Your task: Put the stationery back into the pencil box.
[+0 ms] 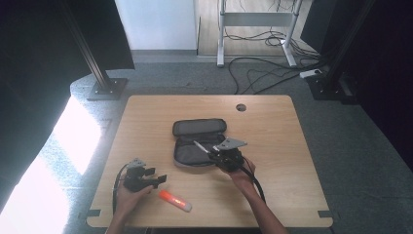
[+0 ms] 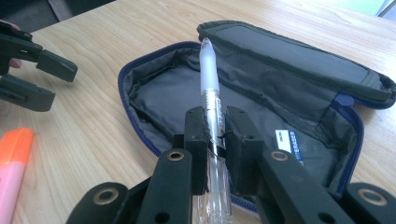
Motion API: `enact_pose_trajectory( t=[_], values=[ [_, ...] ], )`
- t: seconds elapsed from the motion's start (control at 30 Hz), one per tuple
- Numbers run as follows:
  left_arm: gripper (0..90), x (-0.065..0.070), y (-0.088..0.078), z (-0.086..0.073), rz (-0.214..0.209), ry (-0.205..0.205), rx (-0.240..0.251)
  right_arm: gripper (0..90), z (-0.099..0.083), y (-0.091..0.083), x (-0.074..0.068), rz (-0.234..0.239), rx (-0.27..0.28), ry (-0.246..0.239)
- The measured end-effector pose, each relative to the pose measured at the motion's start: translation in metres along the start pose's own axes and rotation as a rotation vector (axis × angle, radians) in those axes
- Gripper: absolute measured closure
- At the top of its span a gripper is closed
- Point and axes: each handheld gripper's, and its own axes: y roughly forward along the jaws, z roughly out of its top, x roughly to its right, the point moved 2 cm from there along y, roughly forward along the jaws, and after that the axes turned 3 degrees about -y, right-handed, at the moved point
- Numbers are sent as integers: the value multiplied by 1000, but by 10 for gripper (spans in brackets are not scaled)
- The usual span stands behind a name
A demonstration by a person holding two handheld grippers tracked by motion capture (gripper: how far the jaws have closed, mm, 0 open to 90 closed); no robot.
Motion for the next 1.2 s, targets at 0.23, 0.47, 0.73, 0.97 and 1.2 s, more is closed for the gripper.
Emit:
enact_pose_trajectory(
  t=[0.23, 0.47, 0.73, 0.97, 1.2],
  values=[
    [306, -1, 0, -1, 1, -4, -2, 784, 1, 9, 5, 0, -16, 9],
    [306, -1, -1, 0, 1, -4, 1, 784, 4, 15, 8, -2, -18, 7],
    [306, -2, -1, -1, 0, -7, 1, 784, 7, 23, 10, -3, -17, 15],
    [306, -3, -2, -1, 0, -6, 4, 784, 5, 32, 12, 0, -28, 27],
    [306, -3, -2, -1, 1, -5, 1, 784, 5, 39, 15, -4, -34, 33]
  ],
)
